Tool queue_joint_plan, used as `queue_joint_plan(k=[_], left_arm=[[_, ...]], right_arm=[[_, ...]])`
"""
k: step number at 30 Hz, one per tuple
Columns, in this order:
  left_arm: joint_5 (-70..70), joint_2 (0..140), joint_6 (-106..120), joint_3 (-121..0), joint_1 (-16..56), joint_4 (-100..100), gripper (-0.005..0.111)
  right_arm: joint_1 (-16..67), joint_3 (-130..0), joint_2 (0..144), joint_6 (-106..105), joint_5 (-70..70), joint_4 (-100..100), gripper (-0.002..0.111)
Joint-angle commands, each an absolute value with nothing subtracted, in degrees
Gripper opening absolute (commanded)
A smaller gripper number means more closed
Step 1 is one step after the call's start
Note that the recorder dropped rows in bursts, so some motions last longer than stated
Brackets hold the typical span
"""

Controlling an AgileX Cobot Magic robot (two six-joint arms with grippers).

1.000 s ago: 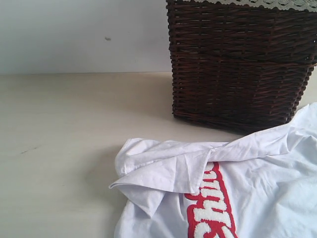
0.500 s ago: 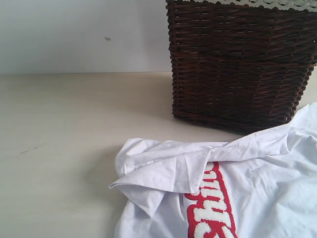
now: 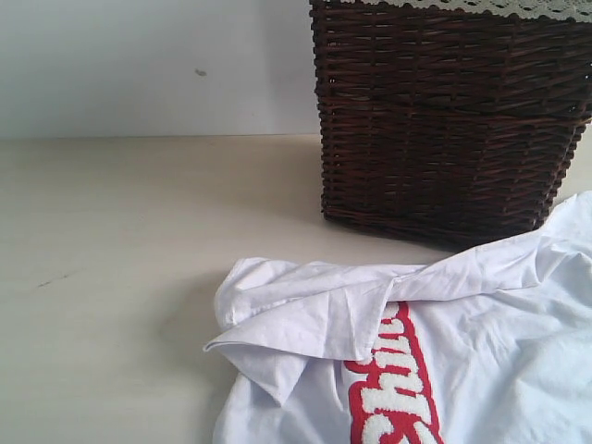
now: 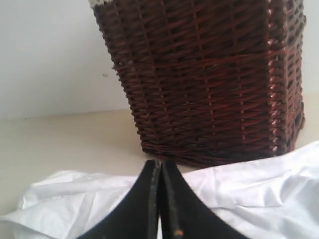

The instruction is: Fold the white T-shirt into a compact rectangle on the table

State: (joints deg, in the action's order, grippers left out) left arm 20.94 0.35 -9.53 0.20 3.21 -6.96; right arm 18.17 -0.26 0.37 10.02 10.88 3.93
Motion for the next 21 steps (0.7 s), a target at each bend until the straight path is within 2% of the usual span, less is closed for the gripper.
queue_joint_plan(k=[1, 6, 21], left_arm=[[20.54, 0.0, -9.37, 0.0, 3.24, -7.04, 0.0], [20.54, 0.0, -9.37, 0.0, 3.24, -7.04, 0.0], [20.54, 0.0, -9.37, 0.0, 3.24, -7.04, 0.0]], right_arm=[[17.85, 0.0, 0.0, 12.7, 13.29, -3.07, 0.0], [18.0, 0.0, 0.0, 4.41, 19.28, -2.84, 0.0], [16.03, 0.0, 0.0, 4.56, 19.46, 0.0, 0.0]])
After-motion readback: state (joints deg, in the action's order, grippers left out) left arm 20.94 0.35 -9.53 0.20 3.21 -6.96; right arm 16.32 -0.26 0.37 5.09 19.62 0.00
